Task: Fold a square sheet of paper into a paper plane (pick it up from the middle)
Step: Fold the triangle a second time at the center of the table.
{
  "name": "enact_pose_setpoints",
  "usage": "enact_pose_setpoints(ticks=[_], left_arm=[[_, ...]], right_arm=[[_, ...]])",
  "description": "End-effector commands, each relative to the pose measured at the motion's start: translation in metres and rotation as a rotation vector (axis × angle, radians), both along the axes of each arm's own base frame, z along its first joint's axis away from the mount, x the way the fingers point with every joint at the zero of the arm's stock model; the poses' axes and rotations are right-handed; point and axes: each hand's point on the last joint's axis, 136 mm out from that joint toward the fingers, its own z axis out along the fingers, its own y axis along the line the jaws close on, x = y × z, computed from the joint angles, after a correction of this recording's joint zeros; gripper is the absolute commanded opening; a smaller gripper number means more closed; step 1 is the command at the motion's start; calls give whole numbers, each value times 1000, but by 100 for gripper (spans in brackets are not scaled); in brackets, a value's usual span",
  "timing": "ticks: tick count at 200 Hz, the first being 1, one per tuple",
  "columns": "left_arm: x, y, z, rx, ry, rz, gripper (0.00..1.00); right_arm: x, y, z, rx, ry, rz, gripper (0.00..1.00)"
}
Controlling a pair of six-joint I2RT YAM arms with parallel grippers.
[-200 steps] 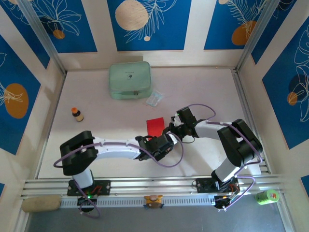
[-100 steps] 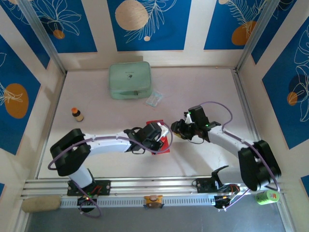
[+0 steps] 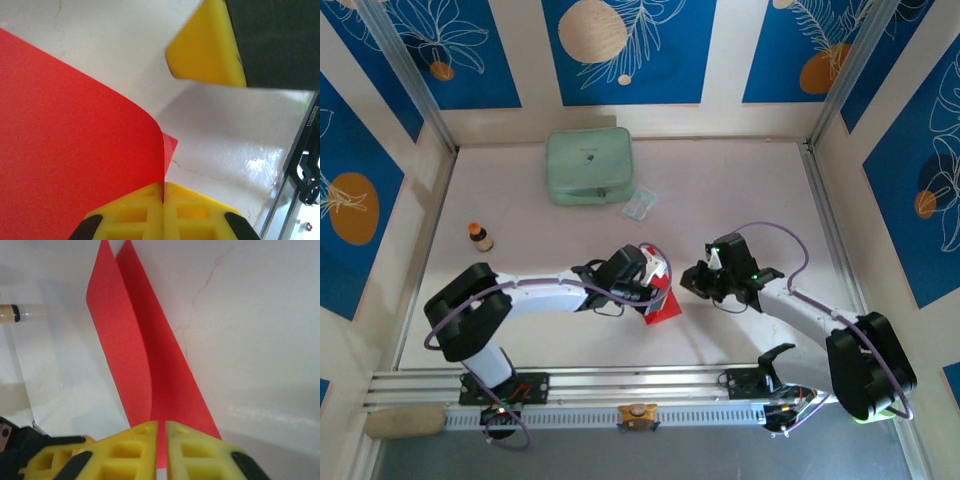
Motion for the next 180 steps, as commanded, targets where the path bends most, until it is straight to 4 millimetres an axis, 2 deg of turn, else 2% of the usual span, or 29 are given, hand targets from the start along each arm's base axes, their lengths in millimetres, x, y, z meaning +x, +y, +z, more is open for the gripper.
enact_pose_setpoints(ticks=[1, 53, 101, 127, 180], left_arm=[[0, 4, -3, -5, 26, 6, 0], [0, 12, -9, 17, 34, 20, 0], [0, 15, -12, 28, 43, 25, 0], [0, 17, -12, 30, 48, 25, 0], [4, 24, -17, 41, 66, 35, 0]], right_arm=[[-11, 11, -5, 48, 34, 36, 8], [-20, 18, -20, 58, 98, 57, 1], [-21, 38, -29, 75, 130, 113, 0], [-20, 36, -36, 48, 141, 109, 0], [-30, 24, -60, -36, 212, 97, 0]])
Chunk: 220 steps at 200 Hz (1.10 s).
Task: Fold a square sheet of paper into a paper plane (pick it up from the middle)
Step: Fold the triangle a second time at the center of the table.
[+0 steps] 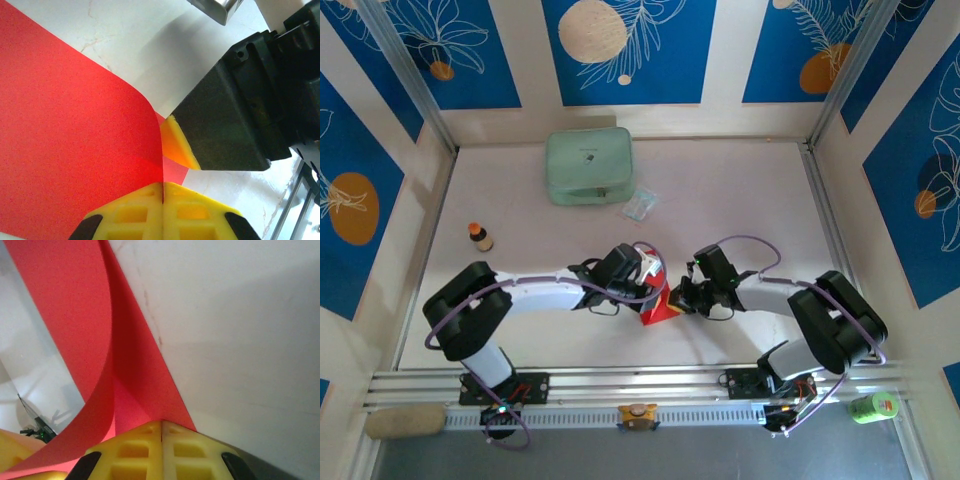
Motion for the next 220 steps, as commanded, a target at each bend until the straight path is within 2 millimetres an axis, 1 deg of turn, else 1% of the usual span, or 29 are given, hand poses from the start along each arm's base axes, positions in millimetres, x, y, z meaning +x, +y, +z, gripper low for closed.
enact_pose_setpoints(ticks=[1, 14, 42, 89, 119, 141, 220], left_arm=[[-3, 11, -8, 17, 43, 2, 0], [-1, 15, -11, 31, 45, 5, 0], [4, 25, -18, 70, 44, 16, 0], [8, 28, -25, 98, 49, 14, 0], [14, 36, -29, 145, 28, 37, 0], [16, 37, -29, 153, 19, 42, 0], [23, 39, -34, 192, -5, 47, 0]], right_arm=[[-4, -5, -8, -50, 28, 7, 0], [-7, -9, -10, -68, 41, 3, 0], [-11, -5, -6, -35, 56, -3, 0], [-16, -4, -10, -45, 97, -30, 0], [-19, -8, -11, -90, 121, -45, 0], [-21, -9, -13, -97, 131, -47, 0], [-19, -7, -11, -95, 119, -45, 0]])
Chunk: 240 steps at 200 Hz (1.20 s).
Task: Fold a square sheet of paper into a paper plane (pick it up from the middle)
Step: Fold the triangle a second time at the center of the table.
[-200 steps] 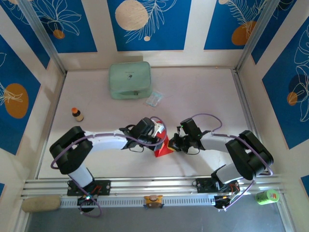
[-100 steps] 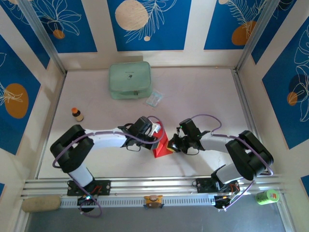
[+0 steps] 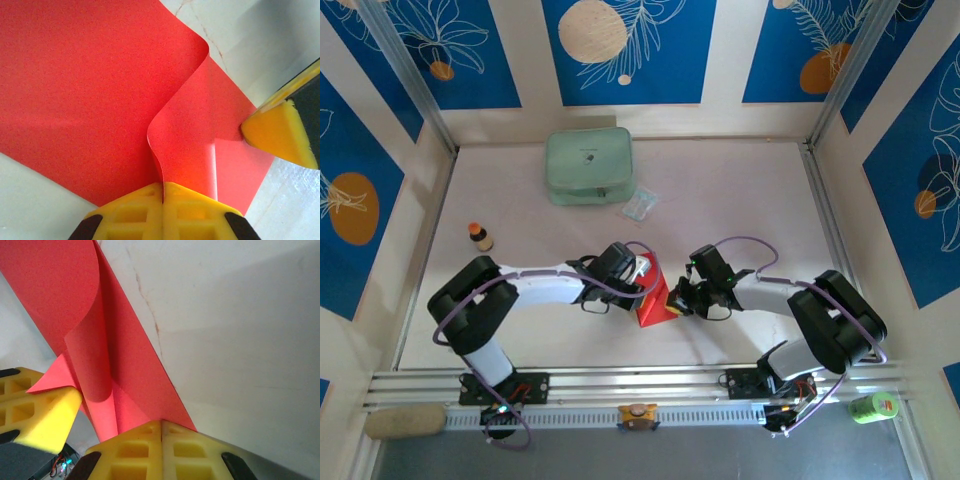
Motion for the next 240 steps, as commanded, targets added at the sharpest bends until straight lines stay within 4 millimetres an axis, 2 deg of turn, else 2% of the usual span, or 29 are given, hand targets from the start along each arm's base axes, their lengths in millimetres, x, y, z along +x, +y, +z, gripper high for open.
enact_pose_setpoints(ticks=[1, 184, 216, 240], left_arm=[[8, 2, 0, 27, -20, -1, 0], [7, 6, -8, 47, -14, 4, 0], [9, 7, -3, 40, -34, 13, 0], [11, 7, 8, 17, -66, 18, 0]], right_arm=[[-13, -11, -11, -70, 64, -12, 0], [-13, -12, -13, -81, 69, -11, 0], [-13, -12, -12, -80, 68, -11, 0], [-13, -12, -12, -80, 66, -11, 0]])
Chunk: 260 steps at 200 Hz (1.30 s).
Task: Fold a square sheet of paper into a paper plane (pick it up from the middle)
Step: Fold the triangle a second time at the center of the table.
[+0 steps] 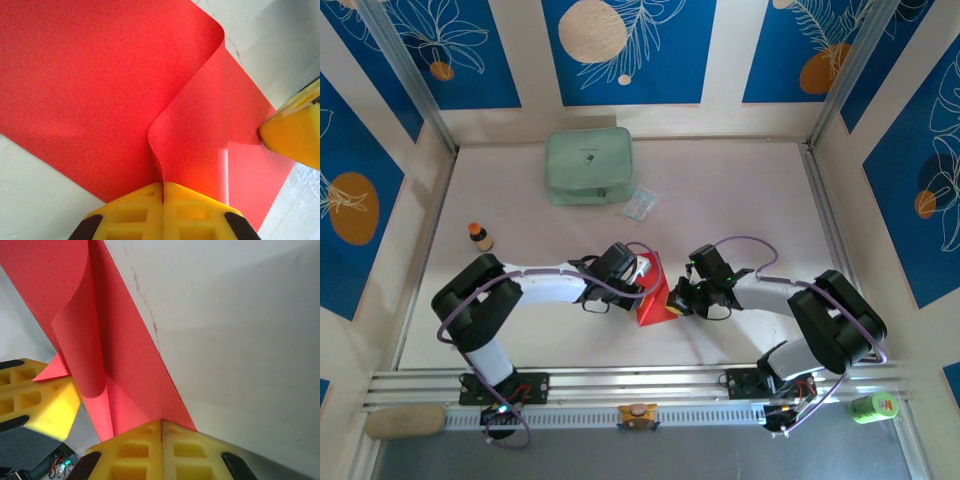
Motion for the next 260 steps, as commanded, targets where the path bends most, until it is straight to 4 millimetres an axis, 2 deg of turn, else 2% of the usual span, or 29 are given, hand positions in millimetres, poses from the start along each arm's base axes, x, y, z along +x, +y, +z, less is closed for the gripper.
enact_pose_setpoints(ticks=[1, 58, 260], left_arm=[[7, 5, 14, -11, -53, 13, 0], [5, -2, 7, -14, -26, -13, 0], [6, 3, -5, 41, -13, -22, 0]], right_arm=[[-12, -11, -11, -68, 59, -10, 0], [-13, -11, -11, -67, 60, -7, 0], [-14, -11, -10, -69, 55, -4, 0]])
